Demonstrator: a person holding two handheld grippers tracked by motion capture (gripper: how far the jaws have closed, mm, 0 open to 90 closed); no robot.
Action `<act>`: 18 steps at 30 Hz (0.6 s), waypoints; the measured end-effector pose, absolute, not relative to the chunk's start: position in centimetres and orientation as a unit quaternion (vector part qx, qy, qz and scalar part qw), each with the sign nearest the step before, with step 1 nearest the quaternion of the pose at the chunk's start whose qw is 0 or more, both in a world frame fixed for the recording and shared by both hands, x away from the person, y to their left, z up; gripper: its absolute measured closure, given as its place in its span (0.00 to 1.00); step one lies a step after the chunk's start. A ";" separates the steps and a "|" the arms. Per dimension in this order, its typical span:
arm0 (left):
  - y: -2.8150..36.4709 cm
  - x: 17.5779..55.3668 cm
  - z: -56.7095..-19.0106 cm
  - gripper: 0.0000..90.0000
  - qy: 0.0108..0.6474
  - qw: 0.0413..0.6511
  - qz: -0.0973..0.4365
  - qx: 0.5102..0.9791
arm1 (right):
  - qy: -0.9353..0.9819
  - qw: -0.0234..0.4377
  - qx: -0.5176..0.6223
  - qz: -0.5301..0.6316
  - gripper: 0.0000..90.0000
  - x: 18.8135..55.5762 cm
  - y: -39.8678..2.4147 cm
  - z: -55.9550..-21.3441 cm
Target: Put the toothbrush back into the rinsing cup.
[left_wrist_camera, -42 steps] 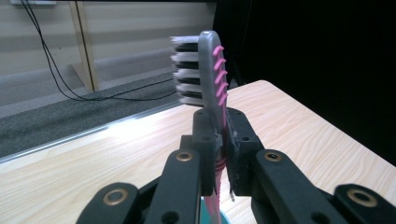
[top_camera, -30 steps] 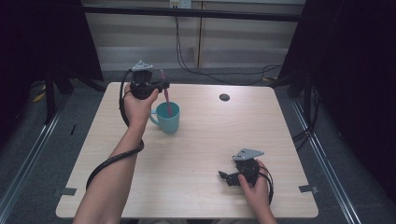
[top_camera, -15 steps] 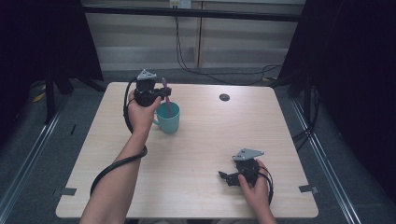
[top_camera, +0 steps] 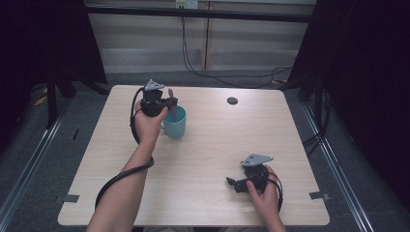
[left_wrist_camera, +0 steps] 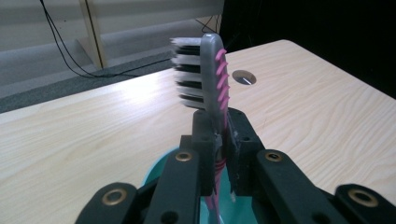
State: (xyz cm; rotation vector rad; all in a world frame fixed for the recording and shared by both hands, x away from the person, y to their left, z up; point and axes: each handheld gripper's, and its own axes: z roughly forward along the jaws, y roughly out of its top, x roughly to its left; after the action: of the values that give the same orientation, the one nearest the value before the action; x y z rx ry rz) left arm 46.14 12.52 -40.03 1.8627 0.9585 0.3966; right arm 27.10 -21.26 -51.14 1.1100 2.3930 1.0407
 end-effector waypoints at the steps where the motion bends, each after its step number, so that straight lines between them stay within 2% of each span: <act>1: 12.5 46.1 -40.1 0.93 0.394 0.483 0.163 0.765 | 0.834 0.153 0.386 0.363 0.17 27.1 -21.3 -51.1; 18: 12.7 46.0 -41.0 0.91 0.399 0.478 0.164 0.765 | 0.834 0.151 0.388 0.362 0.17 27.1 -21.2 -51.1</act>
State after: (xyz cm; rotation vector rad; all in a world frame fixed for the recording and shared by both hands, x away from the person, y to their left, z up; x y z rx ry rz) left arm 45.95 12.75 -40.96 1.8676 0.9751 0.4001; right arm 27.06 -21.22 -51.12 1.1145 2.3944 1.0392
